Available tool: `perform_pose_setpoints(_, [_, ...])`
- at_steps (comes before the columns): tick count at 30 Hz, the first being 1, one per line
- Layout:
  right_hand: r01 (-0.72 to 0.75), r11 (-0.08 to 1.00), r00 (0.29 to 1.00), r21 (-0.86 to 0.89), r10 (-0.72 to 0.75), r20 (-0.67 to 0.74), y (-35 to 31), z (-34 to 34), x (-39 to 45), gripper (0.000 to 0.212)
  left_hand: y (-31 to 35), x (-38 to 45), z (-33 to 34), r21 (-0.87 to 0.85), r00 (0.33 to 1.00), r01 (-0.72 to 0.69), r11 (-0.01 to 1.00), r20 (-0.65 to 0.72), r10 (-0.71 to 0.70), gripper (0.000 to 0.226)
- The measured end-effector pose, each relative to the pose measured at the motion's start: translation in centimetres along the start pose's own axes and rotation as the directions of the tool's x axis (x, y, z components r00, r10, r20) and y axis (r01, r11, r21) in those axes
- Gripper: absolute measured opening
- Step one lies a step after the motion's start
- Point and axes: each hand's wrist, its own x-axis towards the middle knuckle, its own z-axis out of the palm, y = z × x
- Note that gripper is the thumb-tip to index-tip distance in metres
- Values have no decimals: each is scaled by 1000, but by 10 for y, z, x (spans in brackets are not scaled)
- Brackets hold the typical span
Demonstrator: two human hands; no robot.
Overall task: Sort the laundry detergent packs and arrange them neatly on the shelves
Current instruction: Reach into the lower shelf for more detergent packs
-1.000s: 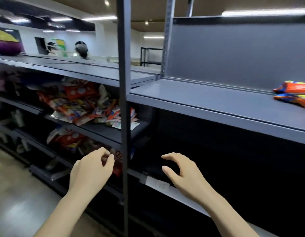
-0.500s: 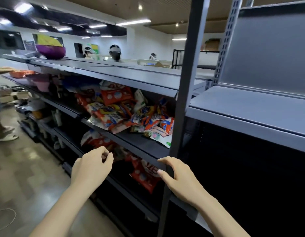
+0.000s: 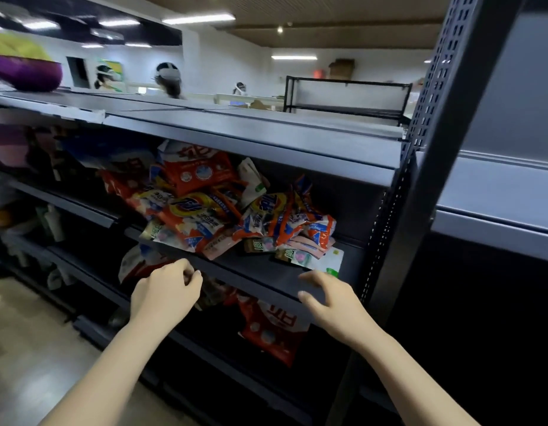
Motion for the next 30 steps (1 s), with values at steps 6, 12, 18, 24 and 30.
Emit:
perform_pose_setpoints(6, [-153, 987, 987, -43, 151, -57, -36, 38, 49, 36, -51, 77, -8, 9, 995, -72, 997, 66, 71, 23])
perform_pose_setpoints(12, [-391, 920, 916, 20, 392, -84, -59, 75, 93, 44, -96, 147, -5, 39, 976, -180, 983, 128, 174, 40])
perform_pose_setpoints(18, [-556, 831, 826, 9, 554, -99, -60, 99, 137, 46, -116, 212, 7, 3, 958, -212, 977, 197, 207, 61])
perform_pose_setpoints(24, [-654, 756, 745, 30, 651, -145, -40, 116, 182, 61, -108, 258, 31, 26, 941, -210, 977, 277, 195, 66])
perform_pose_setpoints(30, [-701, 613, 610, 365, 780, -138, -19, 135, 217, 59, -108, 312, 73, -69, 905, -164, 984, 385, 178, 56])
